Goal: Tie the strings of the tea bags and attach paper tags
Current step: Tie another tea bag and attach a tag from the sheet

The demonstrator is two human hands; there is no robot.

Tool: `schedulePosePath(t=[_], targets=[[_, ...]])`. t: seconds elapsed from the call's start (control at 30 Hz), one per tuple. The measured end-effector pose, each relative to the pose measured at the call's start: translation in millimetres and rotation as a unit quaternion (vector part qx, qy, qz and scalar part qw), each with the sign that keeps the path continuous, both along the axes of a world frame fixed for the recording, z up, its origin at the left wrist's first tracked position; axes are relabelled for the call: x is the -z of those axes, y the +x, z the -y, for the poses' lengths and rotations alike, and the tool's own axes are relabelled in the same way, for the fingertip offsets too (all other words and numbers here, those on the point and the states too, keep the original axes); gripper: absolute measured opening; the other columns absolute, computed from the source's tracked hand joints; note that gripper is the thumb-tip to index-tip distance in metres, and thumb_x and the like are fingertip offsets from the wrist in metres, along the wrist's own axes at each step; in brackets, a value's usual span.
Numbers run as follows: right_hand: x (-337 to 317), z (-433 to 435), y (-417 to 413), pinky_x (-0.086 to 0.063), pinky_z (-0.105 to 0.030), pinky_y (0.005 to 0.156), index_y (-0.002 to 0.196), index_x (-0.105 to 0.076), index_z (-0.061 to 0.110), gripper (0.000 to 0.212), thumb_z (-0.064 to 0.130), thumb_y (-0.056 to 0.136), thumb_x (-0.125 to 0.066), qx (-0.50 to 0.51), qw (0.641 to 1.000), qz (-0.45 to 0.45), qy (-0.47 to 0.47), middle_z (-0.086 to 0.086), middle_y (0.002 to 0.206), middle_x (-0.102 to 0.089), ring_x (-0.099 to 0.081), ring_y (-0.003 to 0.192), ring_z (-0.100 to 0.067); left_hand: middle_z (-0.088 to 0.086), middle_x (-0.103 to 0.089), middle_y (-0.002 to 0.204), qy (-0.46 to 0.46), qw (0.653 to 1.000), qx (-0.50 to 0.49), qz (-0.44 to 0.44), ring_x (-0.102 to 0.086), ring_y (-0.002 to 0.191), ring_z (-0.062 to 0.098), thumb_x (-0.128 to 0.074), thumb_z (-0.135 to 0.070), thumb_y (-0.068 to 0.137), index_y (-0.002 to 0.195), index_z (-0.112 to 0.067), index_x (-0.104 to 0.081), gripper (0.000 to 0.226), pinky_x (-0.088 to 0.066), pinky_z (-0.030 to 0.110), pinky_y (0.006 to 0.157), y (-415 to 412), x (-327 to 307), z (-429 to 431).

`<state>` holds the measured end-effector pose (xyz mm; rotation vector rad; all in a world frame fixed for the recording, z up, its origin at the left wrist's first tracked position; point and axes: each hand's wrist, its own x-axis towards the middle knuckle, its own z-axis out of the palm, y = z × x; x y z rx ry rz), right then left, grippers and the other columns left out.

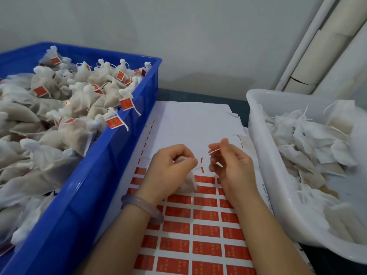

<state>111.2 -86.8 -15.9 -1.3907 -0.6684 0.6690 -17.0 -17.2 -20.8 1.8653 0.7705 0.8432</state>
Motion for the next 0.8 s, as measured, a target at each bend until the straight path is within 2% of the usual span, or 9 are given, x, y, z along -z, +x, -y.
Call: schedulePosePath(t=[0.1,0.2,0.33,0.47,0.53,0.6,0.63,0.73,0.8], targets=[[-0.4,0.0,4.9,-0.050,-0.018,0.057,0.068,-0.072,0.030,0.034,0.045,0.088,-0.050,0.061,0.998,-0.010,0.013,0.008,0.067,-0.067,-0.060,0.055,-0.006,-0.018,-0.056,0.061,0.003,1.000,0.004,0.021,-0.054,0.067,-0.005,-0.054,-0.011,0.087,0.065,-0.025,-0.056,0.026,-0.040,0.003,0.054,-4.2,-3.6,-2.4],[2.1,-2.8,1.3,-0.050,-0.018,0.056,0.067,-0.071,0.031,0.034,0.044,0.090,-0.050,0.068,0.998,-0.014,0.005,0.008,0.066,-0.067,-0.059,0.053,-0.007,-0.017,-0.056,0.057,0.008,0.999,-0.019,0.040,-0.054,0.065,-0.002,-0.052,-0.006,0.087,0.062,-0.022,-0.055,0.030,-0.042,0.004,0.056,-4.5,-7.1,-2.4],[1.9,-3.7,-2.2,-0.050,-0.019,0.052,0.068,-0.074,0.025,0.034,0.040,0.090,-0.053,0.023,0.993,-0.118,-0.006,0.005,0.065,-0.068,-0.059,0.052,-0.008,-0.016,-0.059,0.057,-0.025,0.998,-0.023,0.060,-0.057,0.065,0.001,-0.056,-0.005,0.086,0.062,-0.021,-0.060,0.029,-0.045,0.007,0.057,-8.2,-9.9,-1.6],[3.6,-2.5,-4.3,-0.052,-0.020,0.054,0.090,-0.068,0.023,0.025,0.045,0.081,-0.062,-0.009,0.990,-0.135,-0.046,0.007,0.080,-0.071,-0.068,0.066,-0.012,-0.013,-0.063,0.064,-0.077,0.990,-0.046,0.111,-0.059,0.068,0.000,-0.061,-0.012,0.085,0.064,-0.023,-0.065,0.024,-0.048,0.009,0.056,-9.0,-12.9,-1.0],[4.9,-2.1,-4.3,-0.053,-0.021,0.058,0.099,-0.056,0.034,0.030,0.053,0.076,-0.062,0.056,0.995,-0.059,-0.055,0.009,0.089,-0.066,-0.067,0.072,-0.012,-0.018,-0.065,0.073,-0.094,0.987,-0.064,0.112,-0.059,0.074,-0.003,-0.062,-0.019,0.085,0.070,-0.025,-0.067,0.017,-0.050,0.013,0.057,-6.2,-11.7,0.4],[1.8,0.8,-5.9,-0.053,-0.021,0.064,0.089,-0.053,0.035,0.032,0.061,0.069,-0.056,0.135,0.989,0.063,-0.022,0.012,0.089,-0.064,-0.065,0.074,-0.010,-0.021,-0.065,0.077,-0.092,0.986,-0.082,0.109,-0.059,0.078,-0.004,-0.062,-0.023,0.086,0.075,-0.026,-0.066,0.011,-0.048,0.014,0.061,-4.9,-10.3,0.6],[0.0,2.7,-7.4,-0.052,-0.018,0.062,0.081,-0.055,0.033,0.032,0.062,0.068,-0.053,0.143,0.985,0.098,0.003,0.013,0.080,-0.064,-0.064,0.071,-0.009,-0.022,-0.064,0.077,-0.083,0.987,-0.088,0.110,-0.058,0.079,-0.005,-0.062,-0.025,0.086,0.077,-0.026,-0.066,0.009,-0.048,0.012,0.061,-4.9,-9.6,0.1],[-3.1,4.9,-17.6,-0.042,-0.007,0.048,0.053,-0.056,0.025,0.044,0.064,0.069,-0.045,0.064,0.989,0.132,0.006,0.012,0.049,-0.056,-0.053,0.047,-0.002,-0.021,-0.065,0.078,-0.028,0.991,-0.084,0.099,-0.059,0.081,-0.006,-0.062,-0.024,0.086,0.082,-0.027,-0.065,0.006,-0.047,0.005,0.063,-4.7,-10.3,1.1],[-1.4,3.5,-25.6,-0.039,-0.006,0.046,0.048,-0.055,0.025,0.050,0.068,0.069,-0.039,-0.016,0.990,0.133,-0.037,0.011,0.044,-0.050,-0.047,0.042,0.001,-0.015,-0.066,0.075,0.033,0.994,-0.063,0.085,-0.061,0.080,-0.001,-0.063,-0.019,0.086,0.084,-0.022,-0.068,0.005,-0.048,0.008,0.068,-3.2,-10.7,3.3]])
